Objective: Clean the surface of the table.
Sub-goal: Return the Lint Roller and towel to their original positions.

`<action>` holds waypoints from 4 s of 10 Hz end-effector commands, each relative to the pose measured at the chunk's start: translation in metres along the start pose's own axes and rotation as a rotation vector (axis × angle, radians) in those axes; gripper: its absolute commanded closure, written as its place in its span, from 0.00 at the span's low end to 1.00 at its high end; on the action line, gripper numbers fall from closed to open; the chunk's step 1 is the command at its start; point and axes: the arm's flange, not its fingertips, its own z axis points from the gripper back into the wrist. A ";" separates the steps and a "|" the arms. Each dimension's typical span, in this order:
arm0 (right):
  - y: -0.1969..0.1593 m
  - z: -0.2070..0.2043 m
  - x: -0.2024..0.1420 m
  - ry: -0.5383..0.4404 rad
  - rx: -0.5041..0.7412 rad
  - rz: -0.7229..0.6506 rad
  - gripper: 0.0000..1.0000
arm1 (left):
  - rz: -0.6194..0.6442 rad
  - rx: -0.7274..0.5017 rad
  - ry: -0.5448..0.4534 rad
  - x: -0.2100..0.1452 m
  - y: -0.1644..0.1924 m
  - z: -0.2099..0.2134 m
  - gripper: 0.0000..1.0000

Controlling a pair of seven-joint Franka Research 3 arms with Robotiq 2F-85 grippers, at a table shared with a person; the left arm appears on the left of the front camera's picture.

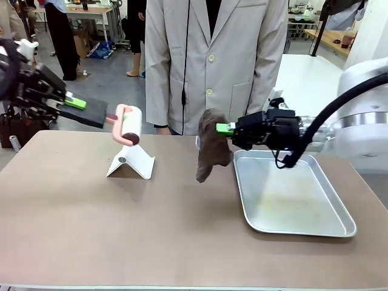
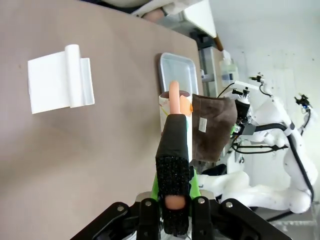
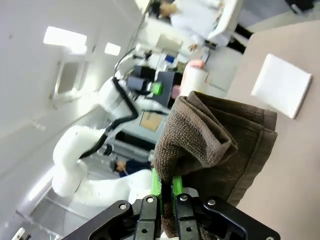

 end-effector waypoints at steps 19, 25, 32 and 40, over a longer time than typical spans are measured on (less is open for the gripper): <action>-0.115 -0.026 0.008 0.125 -0.082 -0.189 0.91 | 0.072 0.510 0.112 0.083 -0.022 -0.126 0.78; -0.117 -0.020 0.011 0.124 -0.060 -0.199 0.91 | 0.028 0.553 0.144 0.106 -0.015 -0.144 0.78; -0.121 -0.015 0.011 0.113 -0.047 -0.222 0.91 | 0.016 0.589 0.171 0.120 0.002 -0.152 0.96; -0.123 -0.014 0.014 0.099 -0.048 -0.223 0.91 | 0.039 0.576 0.176 0.116 0.020 -0.154 0.96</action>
